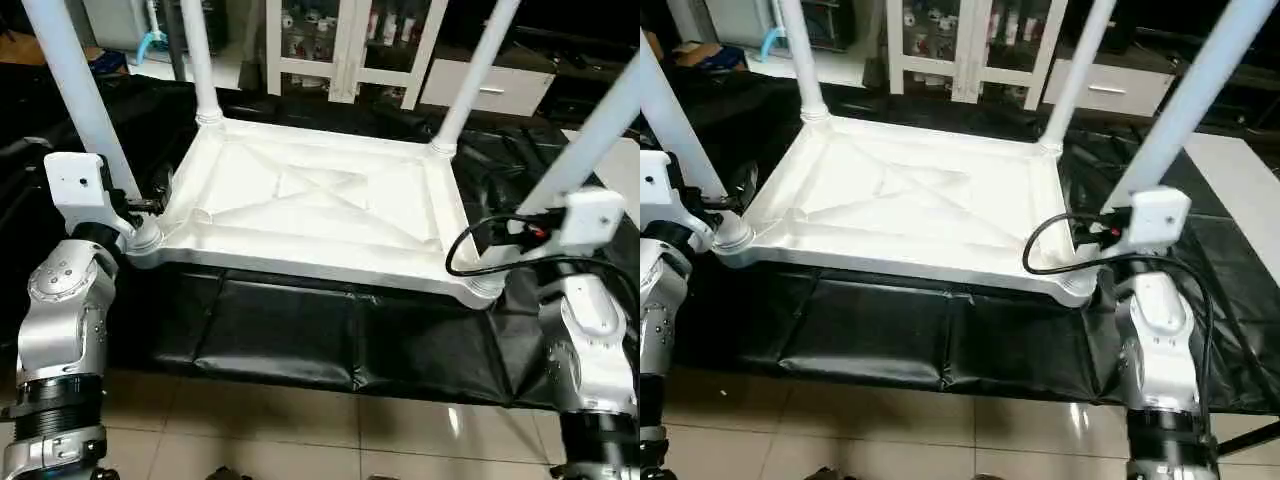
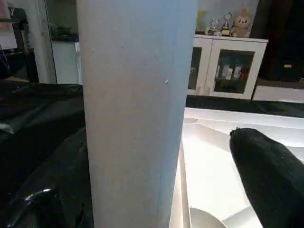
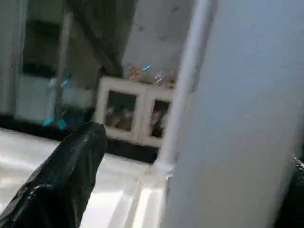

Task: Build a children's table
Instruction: Flip table

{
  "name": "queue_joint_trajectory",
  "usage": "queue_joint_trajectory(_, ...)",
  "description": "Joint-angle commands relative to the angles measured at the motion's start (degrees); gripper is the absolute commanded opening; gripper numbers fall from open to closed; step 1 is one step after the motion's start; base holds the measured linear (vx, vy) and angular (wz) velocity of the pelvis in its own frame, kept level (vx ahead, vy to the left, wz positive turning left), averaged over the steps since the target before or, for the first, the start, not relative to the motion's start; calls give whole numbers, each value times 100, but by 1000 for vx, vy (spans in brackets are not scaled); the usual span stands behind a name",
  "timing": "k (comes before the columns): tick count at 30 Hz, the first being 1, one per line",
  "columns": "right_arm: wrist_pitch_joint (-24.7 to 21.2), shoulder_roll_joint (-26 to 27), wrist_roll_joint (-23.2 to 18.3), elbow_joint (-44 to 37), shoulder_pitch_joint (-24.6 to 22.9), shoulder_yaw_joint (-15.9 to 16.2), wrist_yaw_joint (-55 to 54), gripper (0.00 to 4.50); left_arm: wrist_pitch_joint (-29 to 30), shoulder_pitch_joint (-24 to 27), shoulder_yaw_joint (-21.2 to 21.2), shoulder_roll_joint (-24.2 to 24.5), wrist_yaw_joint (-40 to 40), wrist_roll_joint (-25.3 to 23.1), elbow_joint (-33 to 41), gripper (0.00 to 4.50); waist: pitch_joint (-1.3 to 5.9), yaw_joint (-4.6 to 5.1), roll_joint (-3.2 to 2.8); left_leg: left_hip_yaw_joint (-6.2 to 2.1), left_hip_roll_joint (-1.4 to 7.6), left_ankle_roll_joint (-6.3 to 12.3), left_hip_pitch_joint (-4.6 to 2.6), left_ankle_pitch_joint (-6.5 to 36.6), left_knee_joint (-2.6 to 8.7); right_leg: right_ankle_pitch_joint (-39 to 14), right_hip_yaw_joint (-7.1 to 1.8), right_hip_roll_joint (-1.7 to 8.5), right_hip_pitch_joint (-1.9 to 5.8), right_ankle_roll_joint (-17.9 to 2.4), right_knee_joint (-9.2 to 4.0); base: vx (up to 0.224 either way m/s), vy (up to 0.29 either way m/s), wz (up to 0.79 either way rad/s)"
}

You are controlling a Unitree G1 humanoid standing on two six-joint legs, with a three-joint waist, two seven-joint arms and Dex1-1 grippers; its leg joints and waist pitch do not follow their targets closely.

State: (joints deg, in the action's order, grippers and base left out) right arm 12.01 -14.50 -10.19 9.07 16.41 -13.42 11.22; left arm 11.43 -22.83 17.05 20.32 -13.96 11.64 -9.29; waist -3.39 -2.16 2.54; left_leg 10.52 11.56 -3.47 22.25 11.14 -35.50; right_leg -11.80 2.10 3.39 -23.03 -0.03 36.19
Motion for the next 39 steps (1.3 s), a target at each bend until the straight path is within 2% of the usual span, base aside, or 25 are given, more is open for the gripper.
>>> queue_joint_trajectory(1,87,-30,23,-223,47,-312,-243,429,-66,37,-205,-48,-46,-34,135,450,401,14,-147,-41,148,-78,-196,890,453,87,-216,299,228,-1113,-353,0,0,0)
queue_joint_trajectory(5,37,-53,-451,-387,29,-414,8,429,-72,60,-326,-64,38,-199,148,450,386,19,-146,-57,151,-129,-188,1182,478,-209,-221,313,232,-969,-388,0,0,0)
queue_joint_trajectory(8,72,-61,-675,-632,-50,-420,173,429,-75,69,-377,-70,42,-258,154,450,386,13,-147,-55,148,-121,-183,1174,475,-194,-225,311,226,-965,-397,0,0,0)
queue_joint_trajectory(9,94,-78,-738,-754,-95,-418,235,429,-77,78,-390,-71,53,-280,167,450,392,1,-200,-62,148,-124,-189,1155,473,-152,-226,317,229,-962,-387,0,0,0)
queue_joint_trajectory(10,125,-100,-790,-898,-149,-416,276,429,-83,88,-403,-67,60,-305,174,450,387,1,-150,-60,154,-90,-180,1140,476,-126,-225,311,233,-944,-392,0,0,0)
queue_joint_trajectory(13,149,-117,-1000,-1451,-439,-403,413,429,-65,109,-368,-78,98,-294,171,450,397,-31,-167,-63,162,-34,-176,972,469,42,-228,322,239,-930,-377,0,0,0)
queue_joint_trajectory(14,140,-92,-1012,-1606,-570,-403,411,429,-63,120,-355,-77,118,-287,166,450,398,-30,-118,-57,157,-10,-164,917,468,108,-229,314,249,-930,-376,0,0,0)
queue_joint_trajectory(15,142,11,-998,-1827,-834,-401,343,429,-56,136,-337,-74,140,-277,147,450,397,-47,-135,-59,157,12,-160,889,469,121,-232,318,246,-934,-372,0,0,0)
queue_joint_trajectory(18,227,171,-836,-1885,-1070,-451,112,429,-58,141,-314,-87,148,-270,118,450,384,-38,-136,-61,155,-15,-158,1072,488,-190,-229,327,226,-919,-408,0,0,0)
queue_joint_trajectory(20,253,318,-666,-1851,-1192,-561,-180,429,-53,137,-300,-98,137,-257,105,450,356,-6,-151,-68,156,-126,-183,1426,516,-746,-231,321,178,-860,-466,0,0,0)
queue_joint_trajectory(21,253,398,-550,-1792,-1247,-623,-354,429,-53,134,-300,-105,123,-247,96,450,349,2,-172,-73,153,-158,-184,1497,525,-839,-233,316,168,-842,-471,0,0,0)
queue_joint_trajectory(23,249,492,-411,-1740,-1376,-660,-507,429,-44,123,-303,-121,93,-236,71,450,347,22,-160,-85,151,-243,-185,1673,540,-1024,-235,311,153,-747,-489,0,0,0)
queue_joint_trajectory(25,317,570,-369,-1711,-1625,-526,-432,429,-24,104,-304,-125,148,-274,15,450,340,16,-167,-83,153,-239,-192,1749,540,-1025,-242,313,138,-696,-502,0,0,0)
queue_joint_trajectory(27,337,590,-386,-1718,-1737,-467,-377,429,-20,100,-309,-127,182,-293,1,450,345,26,-158,-95,147,-226,-161,1736,547,-1006,-240,319,165,-677,-498,0,0,0)
queue_joint_trajectory(28,388,655,-308,-1558,-2133,-228,-182,429,-36,79,-304,-114,201,-299,-44,450,346,32,-141,-95,146,-171,-145,1708,541,-991,-240,323,167,-670,-496,0,0,0)
queue_joint_trajectory(29,412,686,-274,-1472,-2271,-165,-128,429,-44,72,-303,-112,218,-306,-51,450,350,14,-159,-90,158,-164,-172,1722,537,-987,-244,333,147,-671,-510,0,0,0)
queue_joint_trajectory(30,398,705,-255,-1415,-2331,-143,-128,429,-46,67,-302,-108,224,-308,-53,450,326,23,-118,-92,152,-133,-145,1766,548,-1092,-246,333,149,-697,-518,0,0,0)
queue_joint_trajectory(31,101,699,-106,-1240,-2388,-101,-297,429,-46,55,-314,-89,216,-322,-58,450,332,39,-123,-104,154,-144,-134,1815,560,-1197,-239,337,155,-698,-524,0,0,0)
queue_joint_trajectory(32,-170,712,-98,-1112,-2361,-113,-426,429,-47,49,-324,-70,203,-334,-58,450,331,64,-90,-110,148,-146,-134,1833,558,-1254,-235,326,156,-699,-516,0,0,0)
queue_joint_trajectory(33,-364,741,-76,-1039,-2329,-137,-521,429,-48,46,-331,-58,191,-343,-59,450,319,74,-100,-115,146,-153,-129,1833,566,-1276,-237,318,157,-693,-517,0,0,0)
queue_joint_trajectory(34,-647,701,89,-889,-2195,-165,-726,429,-35,45,-333,-55,151,-319,-43,450,307,92,-111,-117,148,-209,-152,1916,571,-1344,-238,308,126,-697,-523,0,0,0)
queue_joint_trajectory(35,-797,668,198,-792,-2098,-188,-847,429,-26,42,-334,-58,128,-300,-35,450,314,90,-122,-115,141,-225,-154,1929,572,-1358,-235,312,134,-692,-526,0,0,0)
queue_joint_trajectory(36,-1112,602,251,-654,-1935,-228,-1001,429,-16,43,-341,-65,112,-289,-17,450,318,89,-104,-105,144,-252,-163,1937,559,-1367,-244,321,120,-668,-537,0,0,0)
queue_joint_trajectory(38,-1388,546,261,-544,-1796,-268,-1125,429,-10,43,-350,-72,103,-283,-1,450,325,87,-118,-104,134,-277,-165,1853,555,-1306,-244,320,135,-657,-524,0,0,0)
queue_joint_trajectory(39,-1580,528,136,-458,-1664,-342,-1204,429,-6,44,-363,-83,105,-285,15,450,327,81,-105,-90,136,-269,-181,1830,541,-1258,-251,318,119,-643,-528,0,0,0)
